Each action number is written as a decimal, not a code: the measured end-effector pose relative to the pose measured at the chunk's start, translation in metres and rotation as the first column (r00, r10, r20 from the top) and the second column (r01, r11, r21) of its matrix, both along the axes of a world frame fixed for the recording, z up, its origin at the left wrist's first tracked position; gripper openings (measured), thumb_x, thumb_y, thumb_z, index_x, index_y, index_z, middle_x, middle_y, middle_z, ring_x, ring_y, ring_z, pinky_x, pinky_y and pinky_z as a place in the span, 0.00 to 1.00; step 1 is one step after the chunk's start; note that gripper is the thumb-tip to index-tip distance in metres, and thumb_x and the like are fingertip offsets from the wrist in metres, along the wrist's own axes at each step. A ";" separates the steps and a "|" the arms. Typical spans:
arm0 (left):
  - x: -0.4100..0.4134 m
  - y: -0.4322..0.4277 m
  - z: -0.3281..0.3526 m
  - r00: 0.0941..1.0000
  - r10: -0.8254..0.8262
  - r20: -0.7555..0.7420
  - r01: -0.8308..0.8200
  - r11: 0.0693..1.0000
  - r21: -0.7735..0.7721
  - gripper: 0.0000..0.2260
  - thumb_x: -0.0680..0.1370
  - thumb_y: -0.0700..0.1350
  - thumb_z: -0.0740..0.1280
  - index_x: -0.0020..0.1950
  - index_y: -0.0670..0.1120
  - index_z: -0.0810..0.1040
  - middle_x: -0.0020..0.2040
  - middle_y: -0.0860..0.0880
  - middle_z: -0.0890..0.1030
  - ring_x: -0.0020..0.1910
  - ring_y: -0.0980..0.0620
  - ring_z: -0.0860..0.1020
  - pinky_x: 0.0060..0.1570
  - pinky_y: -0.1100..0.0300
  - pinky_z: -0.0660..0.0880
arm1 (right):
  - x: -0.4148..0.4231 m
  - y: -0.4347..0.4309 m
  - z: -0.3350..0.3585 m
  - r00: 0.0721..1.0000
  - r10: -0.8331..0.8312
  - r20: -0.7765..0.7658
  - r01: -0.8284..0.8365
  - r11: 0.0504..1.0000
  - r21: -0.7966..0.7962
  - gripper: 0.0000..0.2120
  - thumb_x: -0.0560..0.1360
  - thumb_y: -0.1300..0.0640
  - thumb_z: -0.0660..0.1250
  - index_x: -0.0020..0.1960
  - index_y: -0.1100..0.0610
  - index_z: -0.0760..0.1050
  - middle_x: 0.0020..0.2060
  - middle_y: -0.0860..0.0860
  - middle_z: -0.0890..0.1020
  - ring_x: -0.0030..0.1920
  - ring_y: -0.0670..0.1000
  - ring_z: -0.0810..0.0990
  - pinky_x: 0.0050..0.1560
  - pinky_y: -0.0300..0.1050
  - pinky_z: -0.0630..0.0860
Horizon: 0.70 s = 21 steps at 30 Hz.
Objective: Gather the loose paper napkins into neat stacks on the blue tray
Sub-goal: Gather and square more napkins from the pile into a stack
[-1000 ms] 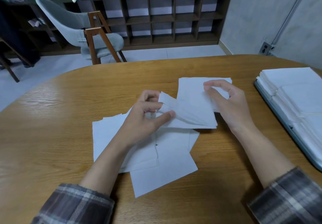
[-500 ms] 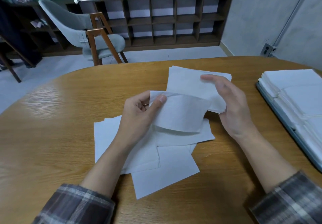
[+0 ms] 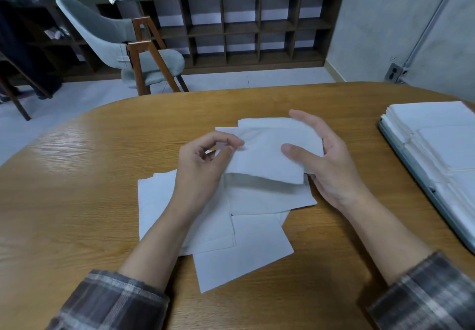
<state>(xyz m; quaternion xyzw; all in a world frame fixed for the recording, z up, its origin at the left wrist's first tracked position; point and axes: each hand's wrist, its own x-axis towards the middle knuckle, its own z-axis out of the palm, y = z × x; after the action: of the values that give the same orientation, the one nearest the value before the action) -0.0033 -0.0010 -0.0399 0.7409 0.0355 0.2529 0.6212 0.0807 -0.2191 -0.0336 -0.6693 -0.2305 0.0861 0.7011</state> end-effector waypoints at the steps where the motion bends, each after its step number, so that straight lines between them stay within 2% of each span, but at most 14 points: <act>1: 0.000 0.000 -0.001 1.000 0.012 -0.010 -0.012 1.000 -0.015 0.09 0.82 0.35 0.69 0.51 0.47 0.87 0.46 0.60 0.86 0.35 0.40 0.64 0.36 0.60 0.63 | -0.001 0.001 0.000 1.000 0.013 -0.004 -0.013 1.000 0.013 0.29 0.69 0.48 0.81 0.69 0.38 0.78 0.70 0.46 0.79 0.74 0.53 0.74 0.75 0.67 0.70; 3: -0.001 -0.003 -0.002 0.999 -0.005 -0.038 0.003 0.999 -0.039 0.09 0.83 0.37 0.70 0.56 0.49 0.87 0.42 0.60 0.85 0.33 0.36 0.62 0.37 0.55 0.62 | -0.004 0.004 0.001 0.999 0.029 -0.013 -0.029 0.999 0.031 0.31 0.68 0.47 0.81 0.69 0.37 0.77 0.69 0.48 0.79 0.72 0.53 0.75 0.74 0.66 0.71; 5: -0.002 -0.005 -0.003 0.998 -0.026 -0.048 0.023 0.998 -0.060 0.09 0.83 0.39 0.70 0.58 0.50 0.88 0.38 0.57 0.85 0.33 0.38 0.64 0.39 0.51 0.63 | -0.007 0.006 0.001 0.999 0.038 -0.028 -0.037 0.998 0.043 0.32 0.69 0.50 0.83 0.70 0.38 0.76 0.68 0.48 0.80 0.70 0.53 0.78 0.73 0.65 0.73; 8: -0.002 -0.006 -0.005 0.996 -0.051 -0.067 0.047 0.997 -0.064 0.09 0.83 0.42 0.71 0.58 0.54 0.88 0.41 0.48 0.86 0.34 0.37 0.69 0.43 0.47 0.63 | -0.009 0.008 0.000 0.998 0.052 -0.040 -0.049 0.997 0.060 0.34 0.70 0.54 0.80 0.73 0.40 0.73 0.64 0.47 0.82 0.66 0.52 0.81 0.70 0.62 0.77; 10: -0.001 -0.004 -0.005 0.996 -0.038 -0.078 0.034 0.998 -0.055 0.09 0.83 0.42 0.71 0.59 0.53 0.88 0.38 0.52 0.84 0.32 0.31 0.66 0.41 0.47 0.62 | -0.010 0.009 0.000 0.997 0.055 -0.049 -0.051 0.996 0.067 0.35 0.71 0.55 0.78 0.75 0.40 0.71 0.63 0.47 0.83 0.65 0.51 0.82 0.68 0.59 0.79; 11: -0.002 -0.005 -0.003 0.996 -0.033 -0.079 0.029 0.998 -0.052 0.09 0.83 0.41 0.71 0.59 0.53 0.88 0.37 0.54 0.83 0.32 0.31 0.65 0.41 0.48 0.61 | -0.011 0.009 0.001 0.997 0.051 -0.049 -0.048 0.997 0.067 0.36 0.72 0.55 0.78 0.75 0.39 0.70 0.64 0.47 0.82 0.65 0.51 0.82 0.67 0.58 0.80; 15: -0.005 -0.010 0.002 0.995 -0.022 -0.093 0.021 1.000 -0.011 0.09 0.83 0.40 0.71 0.59 0.52 0.88 0.33 0.57 0.78 0.32 0.44 0.63 0.36 0.55 0.61 | -0.009 0.009 0.000 1.000 0.017 -0.023 -0.017 1.000 0.018 0.35 0.77 0.58 0.76 0.76 0.36 0.68 0.69 0.49 0.79 0.66 0.52 0.81 0.67 0.61 0.79; 16: -0.006 -0.011 0.003 0.996 -0.012 -0.093 0.013 1.000 0.008 0.09 0.82 0.40 0.72 0.59 0.51 0.87 0.34 0.57 0.78 0.32 0.47 0.66 0.34 0.57 0.63 | -0.009 0.008 0.001 1.000 0.009 -0.018 -0.009 1.000 0.020 0.35 0.77 0.60 0.76 0.76 0.36 0.67 0.70 0.49 0.78 0.66 0.52 0.81 0.66 0.60 0.80; 17: -0.006 -0.013 0.004 0.996 -0.007 -0.089 0.009 1.000 0.025 0.10 0.82 0.40 0.72 0.61 0.51 0.86 0.38 0.58 0.80 0.34 0.51 0.72 0.36 0.62 0.69 | -0.009 0.008 0.001 1.000 0.004 -0.016 -0.004 0.999 0.037 0.36 0.78 0.62 0.75 0.77 0.37 0.66 0.69 0.48 0.79 0.66 0.52 0.82 0.65 0.59 0.81; 18: -0.006 -0.014 0.006 0.996 0.003 -0.089 0.000 0.999 0.038 0.13 0.81 0.41 0.73 0.65 0.52 0.84 0.47 0.57 0.84 0.42 0.55 0.78 0.41 0.64 0.75 | -0.009 0.007 0.003 1.000 0.006 -0.025 -0.004 0.997 0.076 0.36 0.78 0.64 0.74 0.78 0.38 0.65 0.68 0.47 0.79 0.65 0.52 0.82 0.63 0.58 0.82; 20: -0.007 -0.016 0.008 0.993 0.007 -0.122 -0.002 0.999 0.042 0.22 0.80 0.47 0.75 0.73 0.57 0.76 0.64 0.57 0.81 0.57 0.61 0.81 0.51 0.65 0.79 | -0.008 0.004 0.006 0.996 0.042 -0.081 -0.026 0.980 0.199 0.38 0.78 0.67 0.71 0.79 0.39 0.64 0.65 0.46 0.82 0.64 0.54 0.83 0.59 0.55 0.84; 21: -0.008 -0.016 0.011 0.987 -0.022 -0.157 0.023 1.000 0.007 0.26 0.79 0.48 0.75 0.76 0.59 0.71 0.66 0.57 0.80 0.58 0.64 0.81 0.50 0.67 0.79 | -0.008 0.003 0.007 0.991 0.069 -0.116 -0.038 0.968 0.250 0.38 0.78 0.68 0.70 0.79 0.39 0.64 0.63 0.45 0.83 0.64 0.54 0.84 0.56 0.54 0.84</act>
<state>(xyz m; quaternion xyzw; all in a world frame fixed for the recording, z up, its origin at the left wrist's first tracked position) -0.0113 -0.0171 -0.0292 0.7616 0.0748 0.1869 0.6160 0.0730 -0.2163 -0.0264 -0.5638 -0.2134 0.1171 0.7892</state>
